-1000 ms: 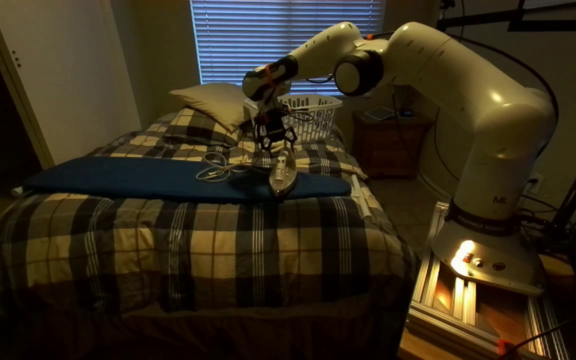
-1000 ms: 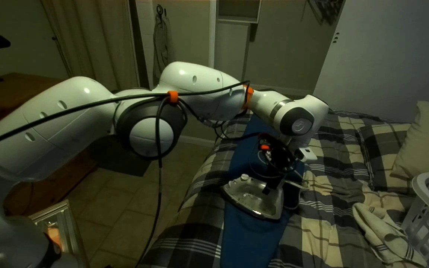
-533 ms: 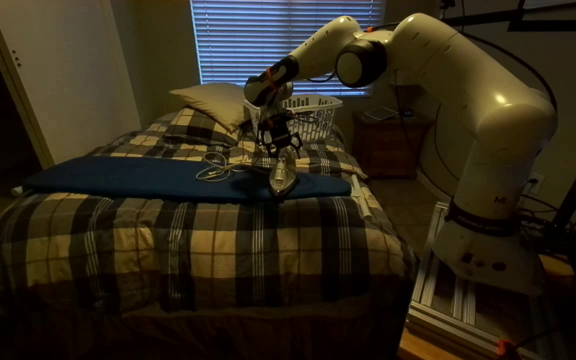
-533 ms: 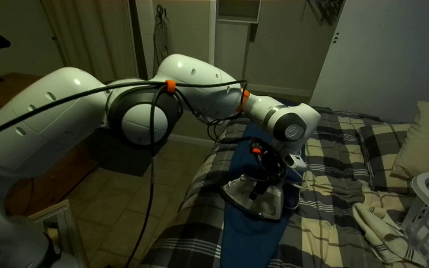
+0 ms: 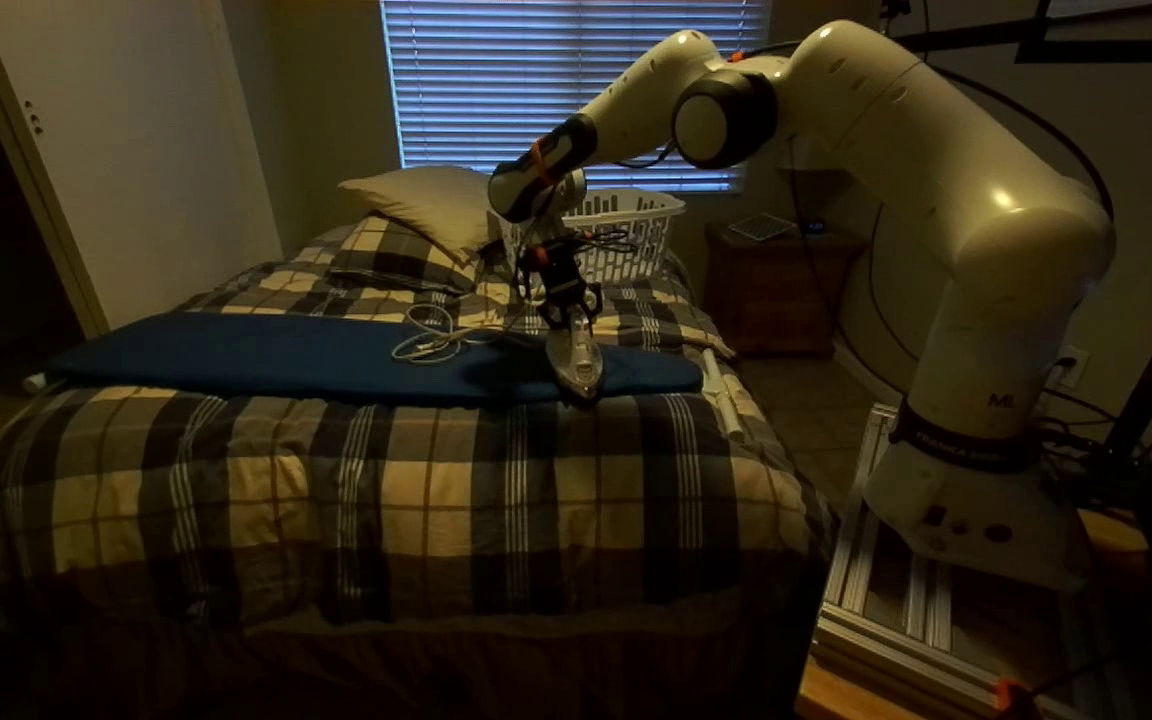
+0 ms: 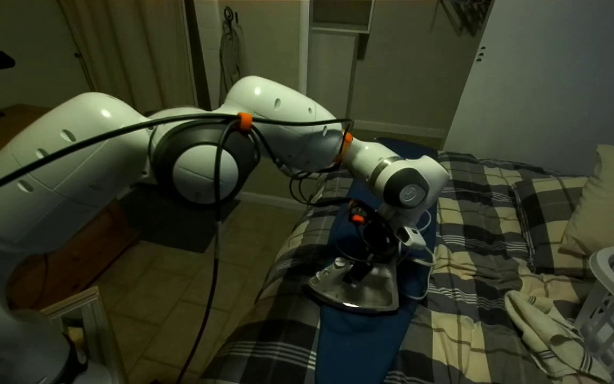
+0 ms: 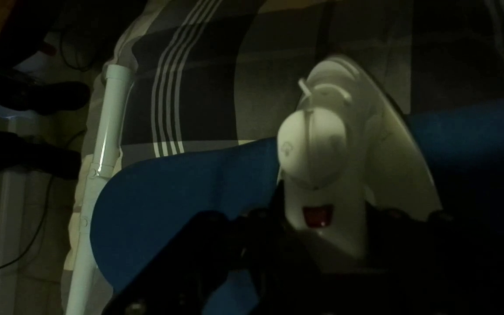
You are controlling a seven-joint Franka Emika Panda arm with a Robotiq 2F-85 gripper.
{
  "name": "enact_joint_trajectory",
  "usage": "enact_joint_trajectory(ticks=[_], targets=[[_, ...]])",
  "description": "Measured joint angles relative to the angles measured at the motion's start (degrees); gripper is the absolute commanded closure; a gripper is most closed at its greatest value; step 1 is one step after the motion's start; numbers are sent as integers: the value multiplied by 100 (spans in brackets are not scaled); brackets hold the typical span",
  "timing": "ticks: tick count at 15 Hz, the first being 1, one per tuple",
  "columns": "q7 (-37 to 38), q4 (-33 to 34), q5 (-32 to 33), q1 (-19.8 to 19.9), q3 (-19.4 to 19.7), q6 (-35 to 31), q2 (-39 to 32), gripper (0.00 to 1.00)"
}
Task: Place the iron upright.
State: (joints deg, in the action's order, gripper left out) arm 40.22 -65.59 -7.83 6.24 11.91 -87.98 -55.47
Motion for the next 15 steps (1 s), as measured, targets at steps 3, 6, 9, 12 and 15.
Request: enact_joint_trajectory(ticks=[3, 6, 9, 12, 15], targets=[[29, -29, -46, 74, -53, 73, -23, 98], [100, 18, -242, 212, -106, 379, -56, 98], [192, 198, -541, 415, -140, 772, -148, 98], [303, 474, -863, 656, -191, 1063, -284, 98], [393, 801, -1234, 933, -308, 1323, -467, 98]])
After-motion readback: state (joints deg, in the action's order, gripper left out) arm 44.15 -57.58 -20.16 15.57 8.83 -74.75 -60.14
